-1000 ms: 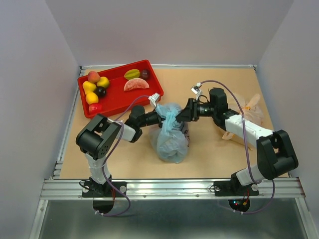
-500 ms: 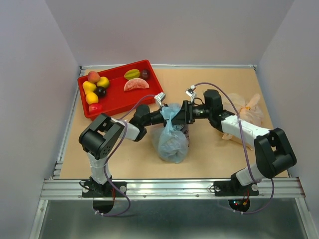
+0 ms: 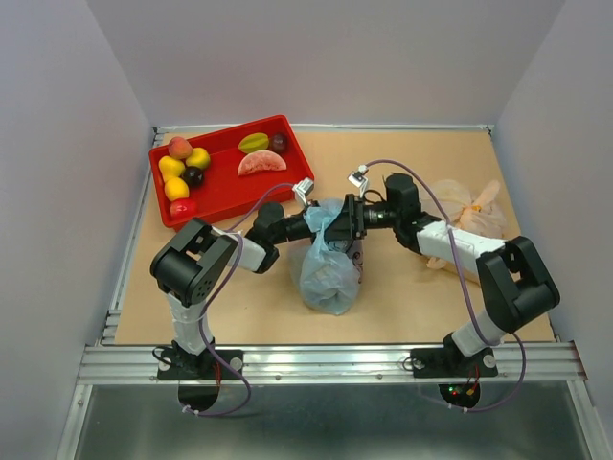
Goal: Place the fake fruits into the plastic bag and tie a complex knot
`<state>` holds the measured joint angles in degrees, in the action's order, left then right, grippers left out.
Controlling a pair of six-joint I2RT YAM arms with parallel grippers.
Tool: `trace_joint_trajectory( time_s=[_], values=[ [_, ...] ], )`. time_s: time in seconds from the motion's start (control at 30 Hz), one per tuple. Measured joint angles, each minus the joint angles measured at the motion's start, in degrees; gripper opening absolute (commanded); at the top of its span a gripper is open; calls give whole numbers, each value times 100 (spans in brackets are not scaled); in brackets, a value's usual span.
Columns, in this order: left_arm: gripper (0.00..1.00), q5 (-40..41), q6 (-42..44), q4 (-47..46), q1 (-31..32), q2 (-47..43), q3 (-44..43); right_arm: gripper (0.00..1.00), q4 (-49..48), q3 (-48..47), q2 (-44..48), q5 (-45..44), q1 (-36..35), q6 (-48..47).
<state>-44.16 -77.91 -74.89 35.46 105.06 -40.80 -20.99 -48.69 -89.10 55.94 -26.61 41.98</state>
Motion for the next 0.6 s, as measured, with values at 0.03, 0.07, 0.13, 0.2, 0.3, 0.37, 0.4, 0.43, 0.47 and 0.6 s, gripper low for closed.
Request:
trace_joint_trajectory(
  time_s=[0.03, 0.07, 0.13, 0.2, 0.3, 0.37, 0.4, 0.43, 0.47, 0.6],
  values=[
    [0, -35, 42, 0, 0, 0, 0, 91, -15, -7, -28, 68, -4, -28],
    [0, -63, 127, 4, 9, 0, 0, 92, 31, -24, -68, 157, -15, -142],
    [0, -105, 256, 55, 50, 0, 15, 94, 271, -133, -138, 304, -87, -409],
    [0, -111, 339, 59, 63, 0, 46, 95, 492, -225, -168, 422, -101, -625],
    [0, -160, 444, 107, 111, 2, 70, 96, 680, -238, -212, 614, -111, -754],
    [0, -210, 507, 164, 120, 13, 85, 95, 737, -249, -275, 706, -111, -756],
    [0, -240, 546, 192, 120, 22, 94, 95, 756, -273, -339, 765, -111, -774],
    [0, -269, 592, 225, 120, 33, 94, 95, 767, -291, -378, 798, -114, -772],
    [0, -289, 616, 243, 120, 35, 94, 95, 767, -313, -426, 861, -111, -767],
    [0, -363, 809, 232, 120, 37, 105, 100, 905, -400, -470, 988, -109, -831]
  ],
)
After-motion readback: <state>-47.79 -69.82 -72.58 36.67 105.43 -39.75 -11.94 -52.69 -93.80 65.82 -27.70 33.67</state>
